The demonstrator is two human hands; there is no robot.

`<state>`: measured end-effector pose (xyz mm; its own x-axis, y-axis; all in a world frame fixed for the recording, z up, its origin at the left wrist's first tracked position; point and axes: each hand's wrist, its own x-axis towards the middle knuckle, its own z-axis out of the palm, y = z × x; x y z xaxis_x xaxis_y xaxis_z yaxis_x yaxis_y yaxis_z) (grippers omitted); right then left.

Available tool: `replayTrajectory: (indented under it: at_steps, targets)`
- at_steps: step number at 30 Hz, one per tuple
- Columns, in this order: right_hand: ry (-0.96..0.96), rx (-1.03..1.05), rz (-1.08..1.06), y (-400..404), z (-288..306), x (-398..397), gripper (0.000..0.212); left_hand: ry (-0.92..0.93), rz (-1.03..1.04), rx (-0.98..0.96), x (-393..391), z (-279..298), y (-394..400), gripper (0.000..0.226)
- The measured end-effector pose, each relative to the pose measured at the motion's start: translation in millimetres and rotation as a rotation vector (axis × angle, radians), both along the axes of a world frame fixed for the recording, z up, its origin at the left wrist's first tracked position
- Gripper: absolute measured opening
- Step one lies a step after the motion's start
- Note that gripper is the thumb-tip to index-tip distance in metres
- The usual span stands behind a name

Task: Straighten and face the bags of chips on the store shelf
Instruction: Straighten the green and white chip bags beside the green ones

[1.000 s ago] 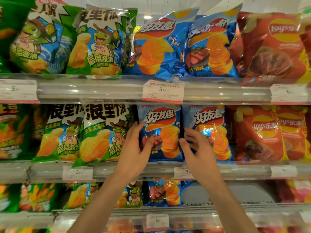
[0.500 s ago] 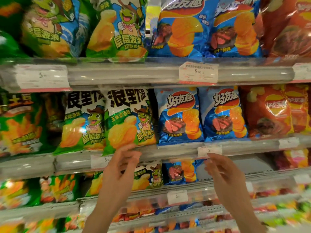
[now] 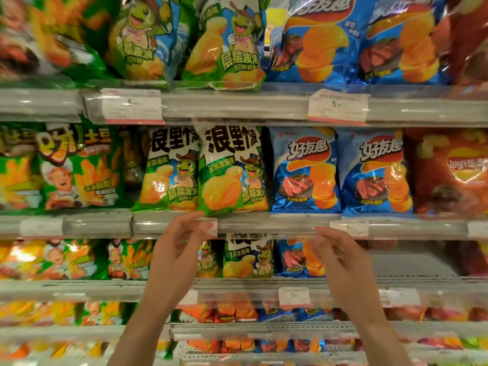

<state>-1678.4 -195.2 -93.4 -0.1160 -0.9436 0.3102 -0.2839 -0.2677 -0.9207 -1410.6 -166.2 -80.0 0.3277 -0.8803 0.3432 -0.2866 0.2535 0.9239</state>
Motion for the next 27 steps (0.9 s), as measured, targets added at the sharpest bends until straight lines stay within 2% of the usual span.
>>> replayTrajectory:
  at_steps: [5, 9, 11, 17, 20, 23, 27]
  targets:
    - [-0.060, 0.058, 0.059, -0.2, -0.5, 4.5, 0.012, 0.005, 0.063, -0.005, 2.2, 5.8, 11.2, 0.034]
    - [-0.049, 0.031, 0.042, -5.1, 4.6, 1.0, 0.013, 0.009, 0.095, -0.048, 4.1, 6.4, 1.2, 0.022]
    - [-0.048, 0.014, 0.030, -5.7, 6.4, 2.7, 0.014, -0.008, 0.121, -0.063, 7.5, 10.6, -9.9, 0.028]
    - [0.010, -0.003, 0.016, -13.3, 15.0, 36.8, 0.014, -0.208, 0.053, -0.063, 19.0, 33.3, -65.6, 0.051]
    - [0.097, -0.013, 0.051, -38.0, 38.1, 67.9, 0.024, -0.247, -0.003, -0.076, 15.7, 44.5, -92.8, 0.058]
    - [0.145, -0.014, 0.092, -75.5, 59.5, 97.2, 0.042, -0.343, 0.067, -0.083, 9.4, 49.8, -111.1, 0.062]
    - [0.108, 0.019, 0.118, -113.8, 69.8, 125.2, 0.058, -0.334, 0.088, -0.094, 0.9, 53.2, -124.6, 0.060]
